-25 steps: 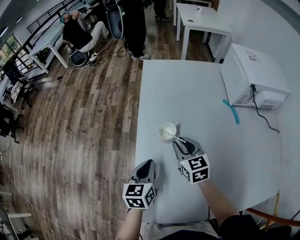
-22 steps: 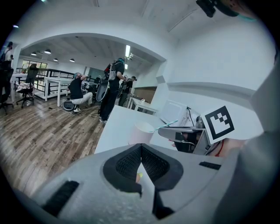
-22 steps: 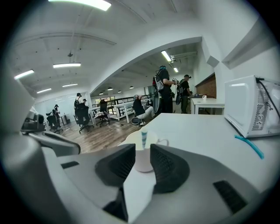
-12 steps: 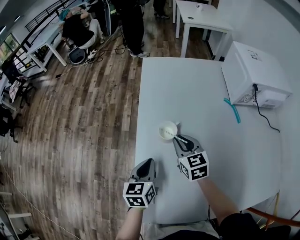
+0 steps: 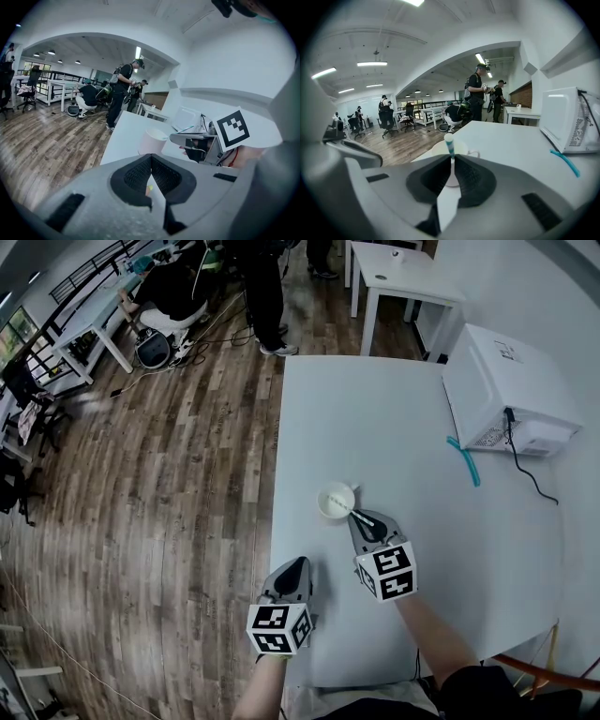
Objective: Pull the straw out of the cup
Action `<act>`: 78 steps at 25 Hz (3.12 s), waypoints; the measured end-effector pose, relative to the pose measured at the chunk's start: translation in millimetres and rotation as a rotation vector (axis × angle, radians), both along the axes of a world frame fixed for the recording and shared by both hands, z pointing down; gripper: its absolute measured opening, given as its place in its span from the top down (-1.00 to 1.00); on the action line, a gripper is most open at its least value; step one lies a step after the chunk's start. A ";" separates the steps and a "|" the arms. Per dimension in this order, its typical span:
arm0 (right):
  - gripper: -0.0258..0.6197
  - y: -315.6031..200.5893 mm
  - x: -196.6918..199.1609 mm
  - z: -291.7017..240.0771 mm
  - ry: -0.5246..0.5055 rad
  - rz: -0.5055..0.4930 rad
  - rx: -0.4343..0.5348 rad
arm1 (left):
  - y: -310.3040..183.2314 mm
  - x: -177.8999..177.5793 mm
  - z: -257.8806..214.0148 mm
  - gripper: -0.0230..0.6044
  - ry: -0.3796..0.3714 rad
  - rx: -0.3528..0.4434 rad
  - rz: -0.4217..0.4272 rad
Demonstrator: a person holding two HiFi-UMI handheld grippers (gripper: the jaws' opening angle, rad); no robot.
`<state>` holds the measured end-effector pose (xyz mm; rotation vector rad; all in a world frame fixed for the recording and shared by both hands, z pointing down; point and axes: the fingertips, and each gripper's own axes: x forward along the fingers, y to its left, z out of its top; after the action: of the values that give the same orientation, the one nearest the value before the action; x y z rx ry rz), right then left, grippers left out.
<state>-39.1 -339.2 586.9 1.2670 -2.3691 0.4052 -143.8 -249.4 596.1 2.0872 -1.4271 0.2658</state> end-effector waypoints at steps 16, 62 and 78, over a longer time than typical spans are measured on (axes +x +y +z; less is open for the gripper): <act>0.79 14.0 1.7 -30.9 0.016 0.000 0.061 | 9.7 6.0 -19.6 0.87 0.004 0.035 0.013; 0.79 167.5 35.6 -145.0 -0.100 -0.036 0.201 | 124.9 36.4 -96.8 0.87 -0.013 0.135 -0.033; 0.79 242.5 69.6 -157.3 -0.146 -0.060 0.210 | 182.9 69.2 -112.1 0.87 -0.042 0.167 -0.025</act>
<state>30.4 -96.7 429.5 1.2919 -2.6233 0.2423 -74.6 -66.4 484.0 2.2069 -1.5461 0.1874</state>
